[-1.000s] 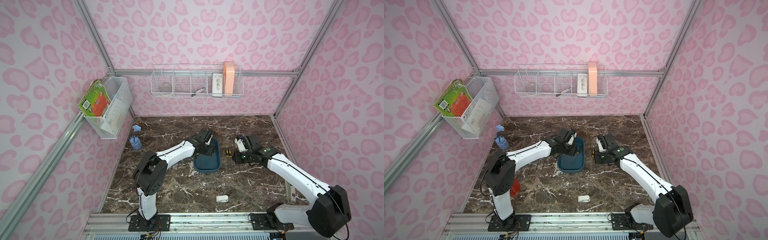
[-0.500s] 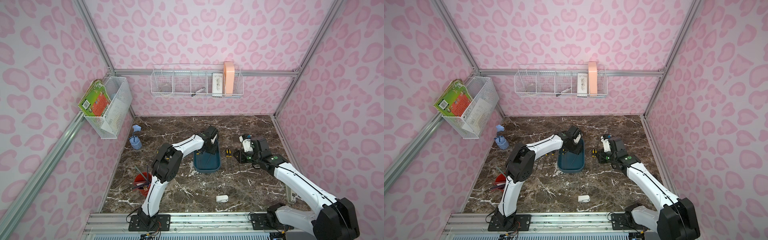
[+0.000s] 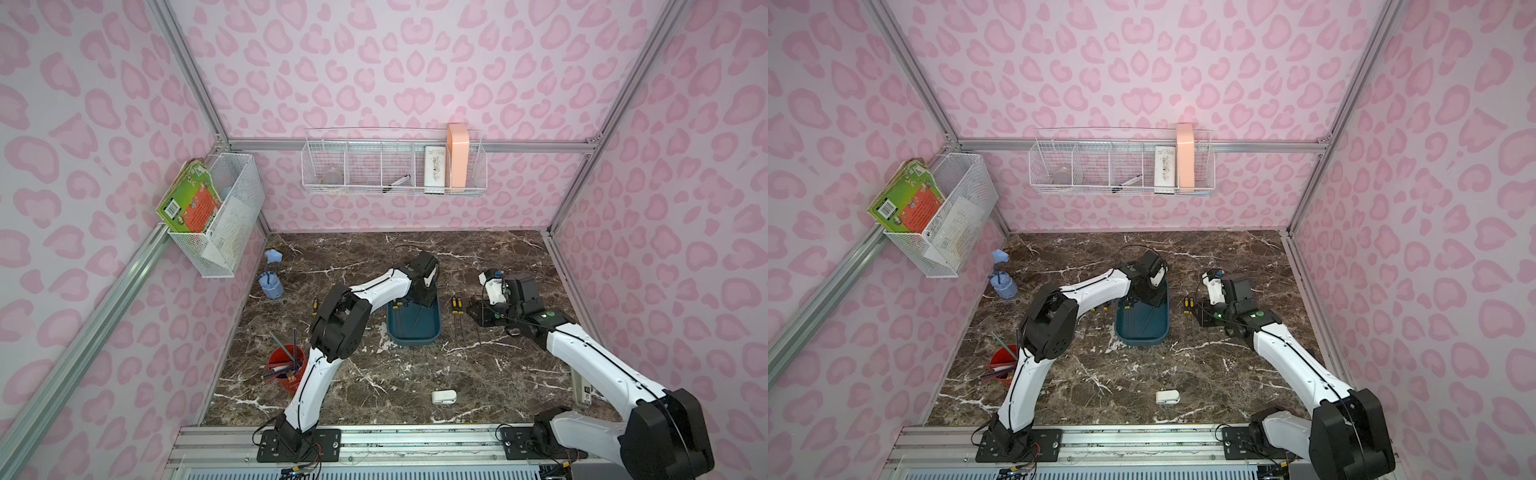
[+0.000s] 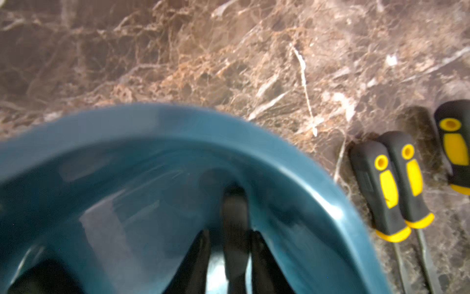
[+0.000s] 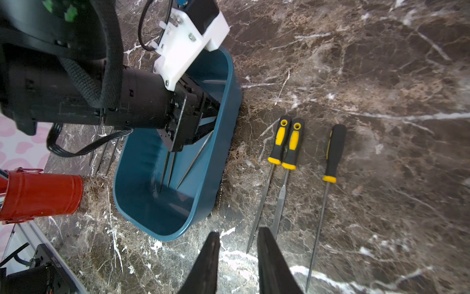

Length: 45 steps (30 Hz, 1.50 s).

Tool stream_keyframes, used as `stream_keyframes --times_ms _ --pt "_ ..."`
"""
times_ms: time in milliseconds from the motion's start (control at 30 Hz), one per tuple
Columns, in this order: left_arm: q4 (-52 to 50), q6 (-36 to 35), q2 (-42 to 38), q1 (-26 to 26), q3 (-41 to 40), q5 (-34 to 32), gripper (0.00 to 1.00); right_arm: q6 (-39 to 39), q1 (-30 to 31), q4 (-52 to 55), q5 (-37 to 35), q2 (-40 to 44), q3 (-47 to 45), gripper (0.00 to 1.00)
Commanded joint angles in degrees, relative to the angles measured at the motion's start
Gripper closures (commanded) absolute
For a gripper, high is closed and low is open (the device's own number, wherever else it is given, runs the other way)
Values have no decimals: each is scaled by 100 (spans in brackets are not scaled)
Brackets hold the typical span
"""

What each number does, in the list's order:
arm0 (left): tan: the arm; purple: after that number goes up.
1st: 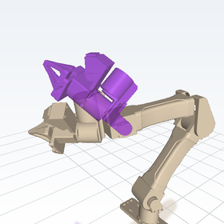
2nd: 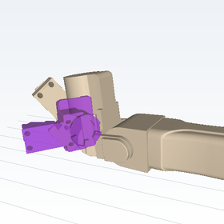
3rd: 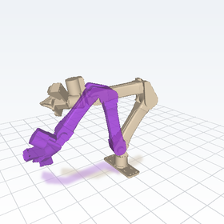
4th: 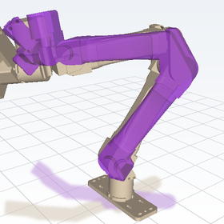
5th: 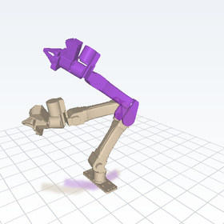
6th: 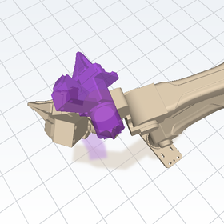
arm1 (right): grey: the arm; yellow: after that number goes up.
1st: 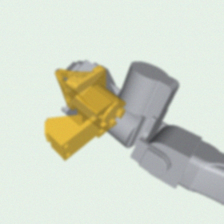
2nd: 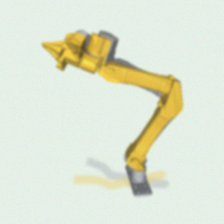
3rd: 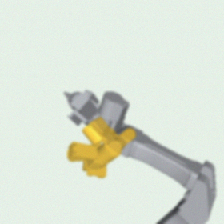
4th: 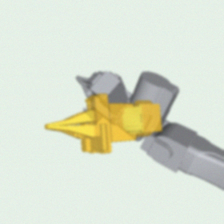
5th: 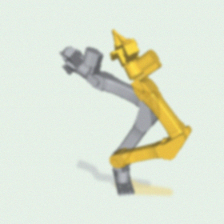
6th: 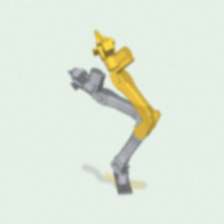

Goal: Take the file tool out of the storage box
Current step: Pick up the file tool from the storage box.

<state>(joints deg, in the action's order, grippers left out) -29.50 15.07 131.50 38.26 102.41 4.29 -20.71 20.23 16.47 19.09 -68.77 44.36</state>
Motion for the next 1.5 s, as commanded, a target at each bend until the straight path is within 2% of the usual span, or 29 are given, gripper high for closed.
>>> stream_keyframes --times_ms 0,100,433,633,767,967,1100,1200,1300,1467 --pt "-328 57 82 6 -47 335 77 59 7 -74 73 9 29 73" --pt "-383 107 9 6 -79 339 100 56 7 -91 74 30 12 73" --pt "-227 154 -773 -29 -316 372 100 -106 6 -528 350 117 -201 73" --pt "136 195 -1623 -64 -682 316 100 -266 7 -1181 699 386 -485 73" --pt "1107 371 -2518 -99 -1426 681 100 -520 16 -2021 1147 731 -889 72" --pt "3279 628 -3906 -92 -3036 1437 100 -710 118 -2553 1535 917 -1119 68" --pt "5025 1041 -4698 -91 -4146 1949 100 -881 454 -3463 2279 974 -1323 68" --pt "6157 1232 -5097 -82 -4777 2215 100 -878 954 -3878 2166 1041 -1401 66" --pt "6439 1247 -5397 -17 -5015 2236 100 -909 1336 -4143 2045 952 -1392 65" --pt "6456 1204 -5629 47 -5087 2319 100 -1219 1553 -4690 2012 748 -1465 65"
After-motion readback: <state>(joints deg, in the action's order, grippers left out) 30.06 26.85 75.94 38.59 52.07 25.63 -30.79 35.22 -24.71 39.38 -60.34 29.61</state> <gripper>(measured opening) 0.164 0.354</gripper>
